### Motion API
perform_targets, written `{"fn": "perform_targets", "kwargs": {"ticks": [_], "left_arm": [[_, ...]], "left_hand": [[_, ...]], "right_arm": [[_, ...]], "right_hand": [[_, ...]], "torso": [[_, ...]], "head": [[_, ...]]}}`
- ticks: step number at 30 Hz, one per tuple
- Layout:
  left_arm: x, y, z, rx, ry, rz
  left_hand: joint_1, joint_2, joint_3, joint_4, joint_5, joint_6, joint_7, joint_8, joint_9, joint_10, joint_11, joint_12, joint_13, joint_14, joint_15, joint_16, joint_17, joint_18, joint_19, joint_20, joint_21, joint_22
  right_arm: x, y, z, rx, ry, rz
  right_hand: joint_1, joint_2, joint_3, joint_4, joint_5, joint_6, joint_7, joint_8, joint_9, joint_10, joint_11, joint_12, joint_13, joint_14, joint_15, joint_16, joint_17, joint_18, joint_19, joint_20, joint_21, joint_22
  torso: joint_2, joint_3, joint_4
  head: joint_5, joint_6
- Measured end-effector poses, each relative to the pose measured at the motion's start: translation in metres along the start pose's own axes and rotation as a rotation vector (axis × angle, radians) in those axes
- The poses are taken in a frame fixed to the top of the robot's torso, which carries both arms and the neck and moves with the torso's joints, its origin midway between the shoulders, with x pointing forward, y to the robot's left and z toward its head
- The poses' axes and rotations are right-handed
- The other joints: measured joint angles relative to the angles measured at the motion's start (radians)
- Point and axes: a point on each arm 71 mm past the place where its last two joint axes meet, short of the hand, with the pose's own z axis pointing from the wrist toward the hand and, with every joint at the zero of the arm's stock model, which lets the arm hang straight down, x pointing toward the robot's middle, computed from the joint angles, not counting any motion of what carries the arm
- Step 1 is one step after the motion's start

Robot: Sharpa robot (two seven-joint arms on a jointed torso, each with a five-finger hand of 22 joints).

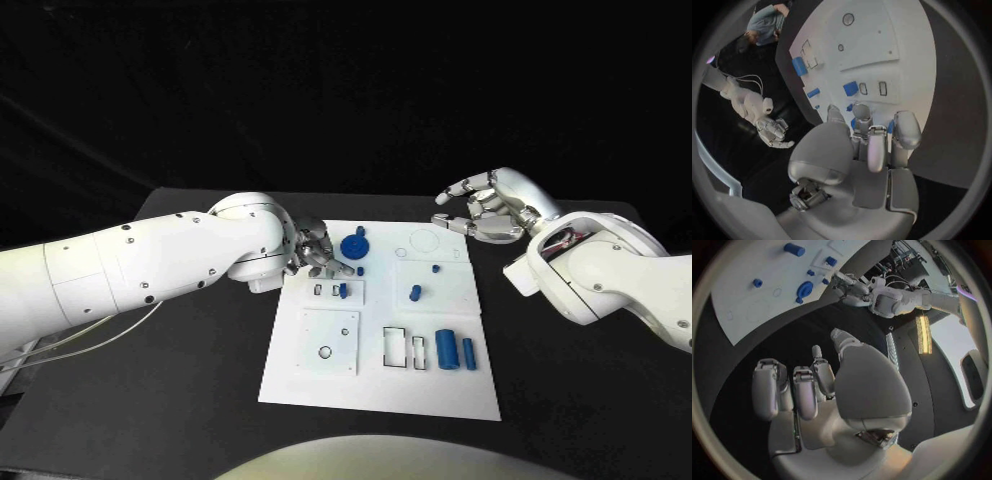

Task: Assemble the parts on the task board

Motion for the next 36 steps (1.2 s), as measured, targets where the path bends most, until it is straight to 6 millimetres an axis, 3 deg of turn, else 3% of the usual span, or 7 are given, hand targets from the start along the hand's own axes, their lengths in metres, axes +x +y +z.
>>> {"fn": "perform_targets", "kwargs": {"ticks": [4,36], "left_arm": [[0.001,-0.001,0.003,-0.017,0.012,0.023],[0.01,-0.016,0.013,-0.029,0.079,0.102]], "left_hand": [[-0.002,0.002,0.0,0.0,0.032,0.0,0.0,0.002,0.016,0.0,0.0,0.0,0.002,0.0,0.0,0.0,0.0,0.0,0.0,0.0,0.0,0.003],[-0.002,0.002,0.0,0.0,0.041,0.0,0.0,0.002,0.022,0.0,0.0,0.009,0.015,0.0,0.0,0.004,0.0,0.0,0.003,-0.004,0.008,0.015]], "right_arm": [[0.0,-0.001,0.001,0.004,-0.002,-0.001],[0.0,-0.005,0.005,0.021,-0.003,-0.007]], "right_hand": [[0.0,0.0,0.0,0.0,0.0,0.0,0.0,0.0,0.0,0.0,0.0,0.0,0.0,0.0,0.0,0.0,0.0,0.0,0.0,0.0,0.0,0.0],[0.0,0.0,0.006,0.0,0.0,0.0,0.0,0.0,0.001,-0.003,-0.004,-0.004,0.0,0.0,0.0,0.0,0.0,0.0,0.0,0.0,0.0,0.0]], "torso": [[0.001,-0.0005,0.0016],[0.002,-0.0012,0.0016]], "head": [[-0.002,-0.004],[-0.004,-0.022]]}}
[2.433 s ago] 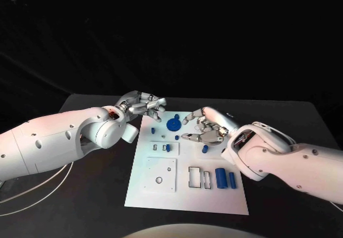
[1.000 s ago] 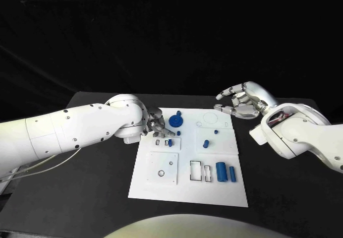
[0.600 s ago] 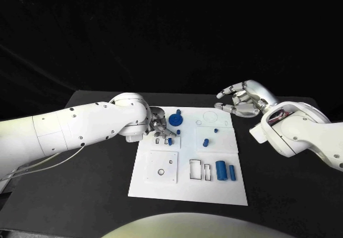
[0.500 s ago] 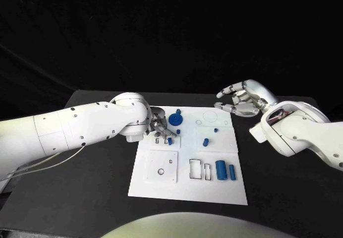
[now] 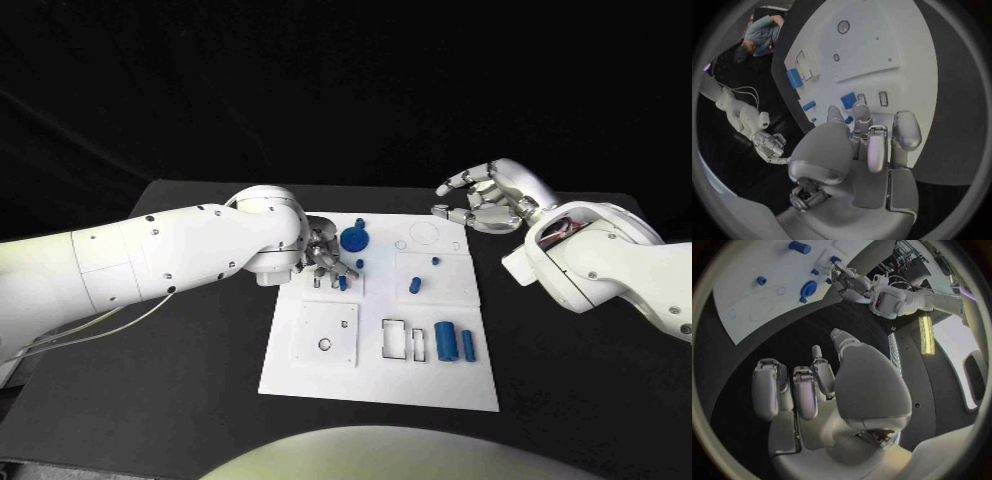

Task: Assemble the parts on the task board

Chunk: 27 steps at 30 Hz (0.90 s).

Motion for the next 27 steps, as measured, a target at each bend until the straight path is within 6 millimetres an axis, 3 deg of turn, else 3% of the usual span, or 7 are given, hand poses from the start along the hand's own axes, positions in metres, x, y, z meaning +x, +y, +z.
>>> {"fn": "perform_targets", "kwargs": {"ticks": [27], "left_arm": [[0.0028,-0.002,0.0016,0.001,0.025,0.018]], "left_hand": [[0.047,0.017,0.0,0.0,0.041,-0.004,-0.003,0.0,0.028,0.0,0.0,0.009,0.012,0.0,0.0,0.007,0.0,0.0,0.0,0.0,0.005,0.018]], "right_arm": [[0.0007,-0.0017,0.001,0.009,0.009,-0.002]], "right_hand": [[0.004,-0.004,0.005,0.0,0.006,0.0,0.0,0.0,0.001,0.0,0.0,0.0,0.0,0.0,0.0,0.0,0.0,0.0,0.0,0.0,0.0,0.001]], "torso": [[0.001,0.0007,0.0003]], "head": [[-0.003,-0.007]]}}
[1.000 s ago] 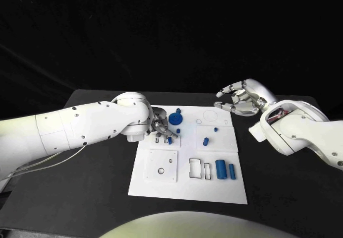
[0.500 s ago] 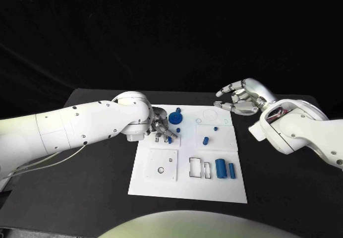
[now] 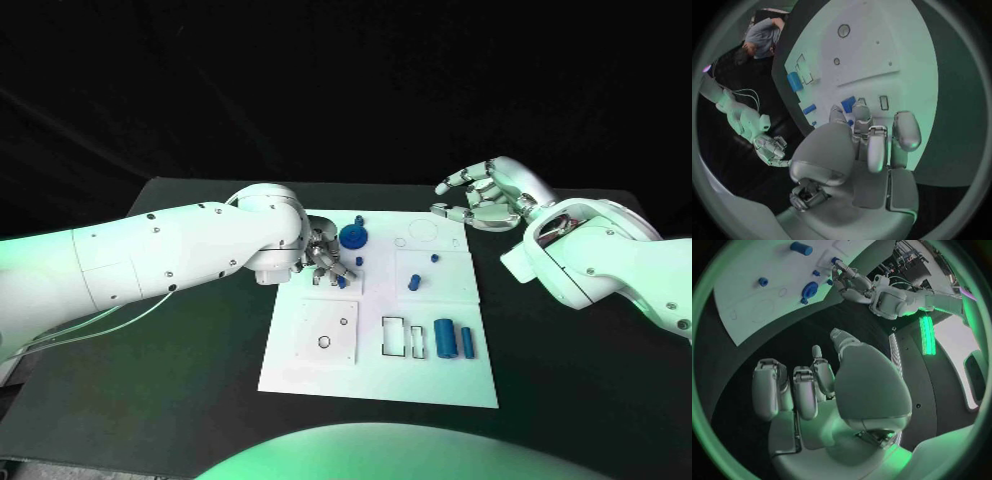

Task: Assemble the parts on the task board

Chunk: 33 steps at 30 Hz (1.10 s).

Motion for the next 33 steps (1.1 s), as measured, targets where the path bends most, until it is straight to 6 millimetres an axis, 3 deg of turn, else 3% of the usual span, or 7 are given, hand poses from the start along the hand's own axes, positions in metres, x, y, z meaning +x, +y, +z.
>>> {"fn": "perform_targets", "kwargs": {"ticks": [9,18,30,33], "left_arm": [[0.0007,-0.001,0.0002,0.003,0.005,-0.002],[0.0008,-0.0013,0.0004,0.007,0.01,-0.013],[0.0012,-0.0023,-0.0002,0.015,0.011,-0.033],[0.0011,-0.0018,-0.0002,0.015,0.01,-0.038]], "left_hand": [[0.082,0.023,0.0,0.0,0.03,-0.003,-0.003,0.0,0.016,0.0,0.0,0.0,0.005,-0.003,-0.004,0.0,0.0,0.0,0.0,0.0,0.0,0.009],[0.168,0.03,0.0,0.0,0.094,-0.004,-0.003,-0.015,0.031,-0.008,-0.007,0.0,0.005,0.0,-0.007,0.0,0.0,0.0,0.0,0.0,0.0,0.017],[0.219,0.045,0.0,0.0,0.095,0.001,-0.007,-0.017,0.054,-0.008,-0.007,-0.004,0.008,-0.004,-0.011,0.004,0.0,0.0,0.004,-0.004,0.0,0.026],[0.223,0.041,0.0,0.0,0.134,-0.003,-0.011,-0.017,0.06,-0.008,-0.007,-0.004,0.008,-0.004,-0.011,0.004,0.0,0.0,0.004,-0.004,0.0,0.029]], "right_arm": [[0.0002,-0.0004,0.0001,0.002,0.003,0.0],[0.0009,-0.0016,0.0005,0.008,0.005,-0.002],[0.0006,-0.0039,0.0007,0.026,0.003,-0.01],[0.0006,-0.0042,0.0007,0.029,0.003,-0.011]], "right_hand": [[0.0,0.0,0.0,0.0,0.006,0.0,0.0,0.0,0.0,0.0,0.0,0.0,0.0,0.0,0.0,0.0,0.001,0.0,0.0,0.0,-0.004,0.0],[0.0,0.0,0.006,0.0,0.012,0.0,0.0,0.0,0.001,0.0,0.0,0.0,0.0,0.0,0.0,0.0,0.001,0.0,0.0,0.0,-0.004,0.0],[0.004,-0.004,0.011,0.0,0.021,0.0,0.0,0.0,0.002,0.0,0.0,0.0,0.001,0.0,0.0,0.0,0.001,0.0,0.0,0.0,-0.004,0.0],[0.004,-0.004,0.011,0.0,0.021,0.0,0.0,0.0,0.002,0.0,0.0,0.0,0.001,0.0,0.0,0.0,0.001,0.0,0.0,0.0,-0.004,0.0]], "torso": [[0.0,0.0001,-0.0003],[0.0,0.0007,-0.0002],[0.0,0.0007,-0.0002],[0.0,0.0008,-0.0001]], "head": [[0.001,-0.002],[0.0,-0.005],[0.001,-0.005],[0.001,-0.005]]}}
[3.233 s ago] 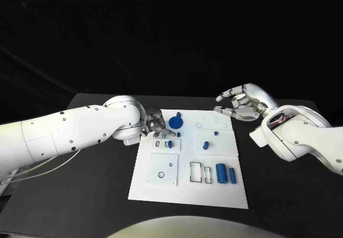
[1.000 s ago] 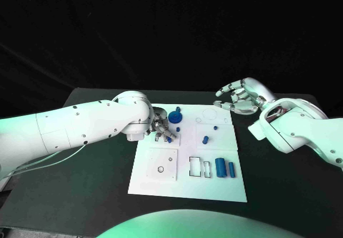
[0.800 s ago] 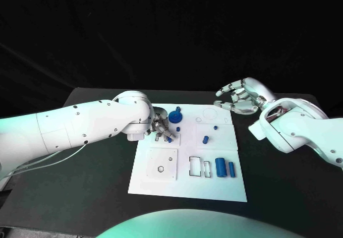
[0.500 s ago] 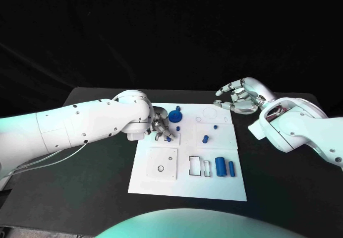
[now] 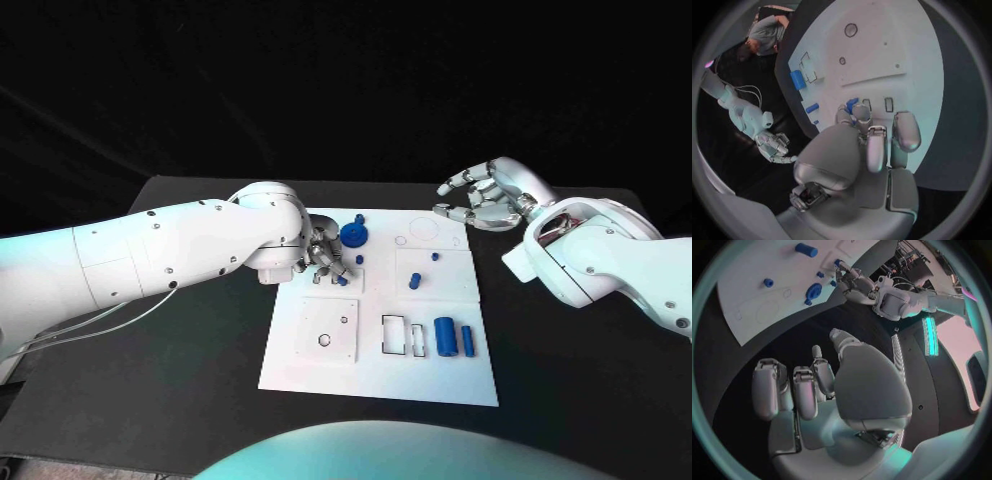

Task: Assemble the parts on the task board

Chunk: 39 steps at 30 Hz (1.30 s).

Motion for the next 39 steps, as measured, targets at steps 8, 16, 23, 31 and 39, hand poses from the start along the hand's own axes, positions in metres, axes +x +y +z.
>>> {"fn": "perform_targets", "kwargs": {"ticks": [8,16,23,31,39], "left_arm": [[-0.001,0.002,0.0,0.0,-0.005,-0.021],[-0.002,0.006,-0.001,0.009,-0.011,-0.081],[-0.003,0.008,-0.002,0.02,-0.009,-0.139],[-0.004,0.013,-0.003,0.02,-0.017,-0.2],[-0.005,0.018,-0.005,0.016,-0.032,-0.225]], "left_hand": [[0.043,-0.029,-0.002,0.002,0.155,-0.002,0.001,-0.021,0.007,-0.005,-0.005,-0.016,-0.004,0.004,-0.004,0.0,0.0,0.0,0.004,-0.004,0.0,0.011],[0.14,-0.042,0.021,0.024,0.07,-0.004,-0.004,-0.044,0.007,-0.012,-0.013,-0.044,-0.017,0.004,-0.011,0.0,0.0,0.0,0.002,-0.013,0.0,0.02],[0.147,-0.049,0.044,0.046,0.114,-0.004,-0.003,-0.049,0.007,-0.007,-0.011,-0.057,-0.024,0.004,-0.011,0.0,0.0,0.0,0.002,-0.013,0.0,0.028],[-0.127,-0.45,0.875,0.057,0.087,0.022,0.021,-0.02,0.007,0.047,0.007,-0.043,0.002,0.007,-0.007,0.0,0.0,-0.016,0.006,-0.009,0.0,0.063],[-0.357,-0.51,1.093,-0.017,0.091,0.043,0.004,0.015,0.189,0.065,-0.011,-0.006,0.041,0.007,-0.007,0.0,0.0,-0.016,0.015,-0.011,0.0,0.073]], "right_arm": [[0.0,-0.001,0.0,0.005,0.0,-0.002],[0.0,-0.001,0.0,0.008,0.0,-0.003],[0.0,-0.002,0.0,0.01,-0.001,-0.003],[-0.001,-0.002,0.0,0.012,-0.002,-0.003],[-0.002,-0.004,0.0,0.015,-0.004,-0.004]], "right_hand": [[0.0,0.0,0.003,-0.003,0.004,0.0,0.0,0.006,0.0,0.0,0.0,0.0,0.0,0.0,0.0,0.0,0.0,0.0,0.0,0.0,0.0,0.0],[0.0,0.0,0.006,0.0,0.004,0.0,0.0,0.006,0.001,0.0,0.0,0.0,0.0,0.0,0.0,0.0,0.0,0.0,0.0,0.0,0.0,0.0],[0.0,0.0,0.006,0.0,0.004,0.0,0.0,0.006,0.001,0.0,0.0,0.0,0.0,0.0,0.0,0.0,0.0,0.0,0.0,0.0,0.0,0.0],[-0.004,-0.004,0.005,0.0,0.004,0.0,0.0,0.006,0.001,0.0,0.0,0.0,0.0,0.0,0.0,0.0,0.0,0.0,0.0,0.0,-0.005,0.001],[-0.004,-0.004,0.005,0.0,0.004,0.0,0.0,0.006,0.001,0.0,0.0,0.0,0.0,0.0,0.0,0.0,0.0,0.0,0.0,0.0,-0.005,0.0]], "torso": [[0.0,0.0003,0.0003],[0.0,0.0002,0.0008],[0.001,0.0002,0.0007],[0.001,0.0004,0.0008],[0.001,0.0011,0.0008]], "head": [[0.0,0.0],[0.002,0.0],[0.004,-0.001],[0.005,-0.001],[0.007,-0.003]]}}
